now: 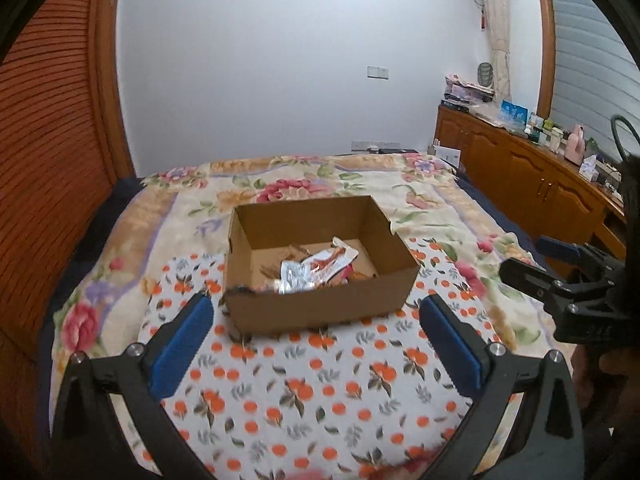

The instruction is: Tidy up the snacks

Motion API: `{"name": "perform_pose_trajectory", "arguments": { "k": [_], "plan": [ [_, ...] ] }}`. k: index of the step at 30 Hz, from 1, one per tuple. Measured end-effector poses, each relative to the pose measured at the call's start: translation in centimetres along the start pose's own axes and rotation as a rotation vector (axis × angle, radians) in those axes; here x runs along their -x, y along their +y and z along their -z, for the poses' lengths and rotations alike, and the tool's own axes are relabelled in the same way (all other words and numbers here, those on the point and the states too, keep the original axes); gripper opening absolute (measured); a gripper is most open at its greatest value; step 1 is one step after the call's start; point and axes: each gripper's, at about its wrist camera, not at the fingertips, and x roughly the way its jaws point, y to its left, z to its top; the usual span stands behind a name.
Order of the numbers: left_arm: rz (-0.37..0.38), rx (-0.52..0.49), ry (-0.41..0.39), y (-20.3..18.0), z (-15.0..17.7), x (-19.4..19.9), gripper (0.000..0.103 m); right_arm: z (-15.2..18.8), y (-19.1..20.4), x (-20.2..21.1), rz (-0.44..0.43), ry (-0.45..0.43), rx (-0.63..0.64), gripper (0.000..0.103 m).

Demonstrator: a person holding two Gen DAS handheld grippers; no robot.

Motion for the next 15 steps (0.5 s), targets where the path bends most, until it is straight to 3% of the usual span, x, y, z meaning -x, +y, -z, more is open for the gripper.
{"name": "perform_pose_trajectory", "arguments": {
  "k": [15],
  "plan": [
    [-0.072, -0.065, -0.049, -1.4, 7.2, 6.3, 0.103, 7.8, -0.6, 6.5, 0.03, -0.03, -0.011, 0.103]
  ]
}}
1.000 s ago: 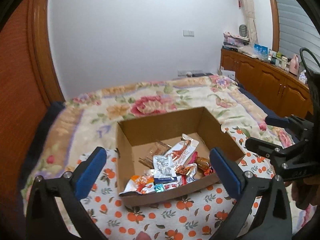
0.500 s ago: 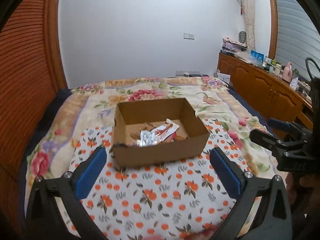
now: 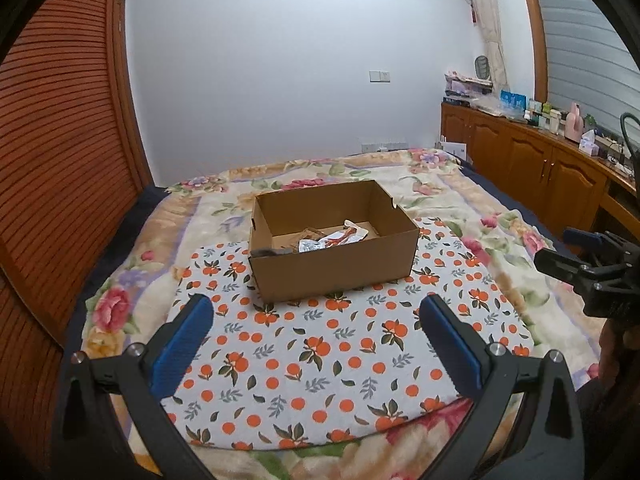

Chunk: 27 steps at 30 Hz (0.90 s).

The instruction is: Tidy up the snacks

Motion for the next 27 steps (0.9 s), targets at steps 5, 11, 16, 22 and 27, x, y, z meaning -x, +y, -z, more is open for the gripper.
{"name": "perform_pose_trajectory", "arguments": {
  "k": [5, 11, 16, 22, 27],
  "plan": [
    [-0.004, 0.031, -0.018, 0.8, 1.4, 0.9, 0.103, 1.6, 0.1, 1.2, 0.007, -0.013, 0.008, 0.103],
    [-0.047, 0.062, -0.028, 1.7, 3.3, 0.6, 0.103, 4.2, 0.0, 1.4, 0.016, -0.014, -0.015, 0.103],
    [-0.064, 0.058, -0.052, 1.9, 4.5, 0.2, 0.103, 5.7, -0.3, 0.8, 0.054, -0.044, 0.005, 0.103],
    [-0.058, 0.026, -0.063, 1.1, 4.8, -0.1, 0.103, 5.8, -1.3, 0.1, 0.065, -0.058, -0.019, 0.103],
    [-0.061, 0.008, -0.065, 0.7, 4.8, 0.0, 0.103, 5.9, -2.1, -0.1, 0.063, -0.047, -0.055, 0.103]
  ]
}}
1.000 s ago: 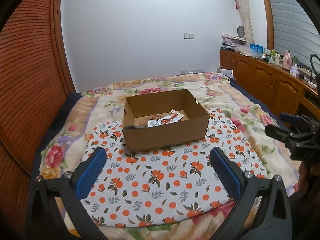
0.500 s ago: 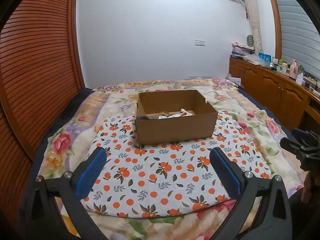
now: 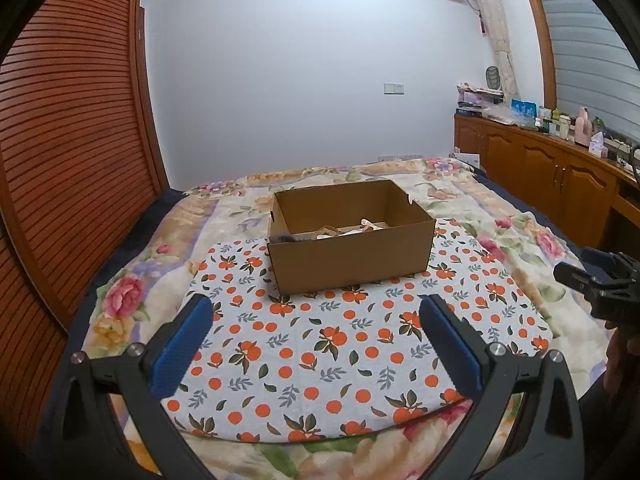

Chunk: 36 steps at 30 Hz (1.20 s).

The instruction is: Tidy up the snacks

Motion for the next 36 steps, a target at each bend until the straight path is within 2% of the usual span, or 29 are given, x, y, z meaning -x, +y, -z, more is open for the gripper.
{"name": "perform_pose_trajectory", "arguments": {
  "k": [36],
  "plan": [
    [-0.005, 0.025, 0.007, 0.5, 0.1, -0.06, 0.103, -0.07, 0.07, 0.33, 0.001, -0.008, 0.007, 0.103]
  ]
}}
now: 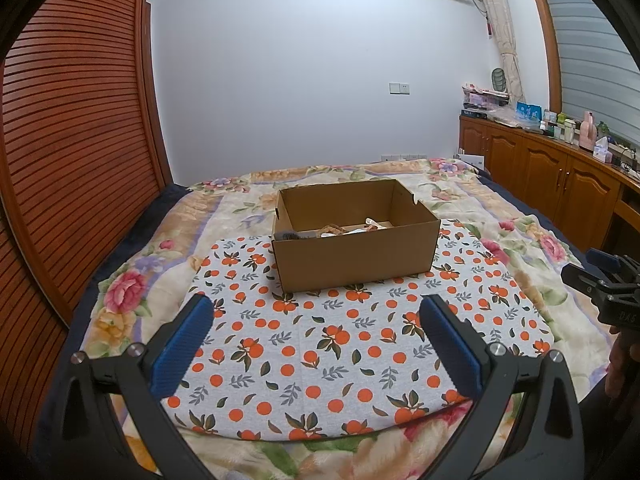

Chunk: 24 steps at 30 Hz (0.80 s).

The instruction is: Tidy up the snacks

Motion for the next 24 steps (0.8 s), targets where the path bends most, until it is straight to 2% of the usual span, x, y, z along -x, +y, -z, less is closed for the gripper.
{"name": "perform_pose_trajectory", "arguments": {
  "k": [24],
  "plan": [
    [-0.002, -0.001, -0.002, 0.24, -0.09, -0.04, 0.103, -0.03, -0.08, 0.09, -0.001, -0.003, 0.002, 0.103]
  ]
}}
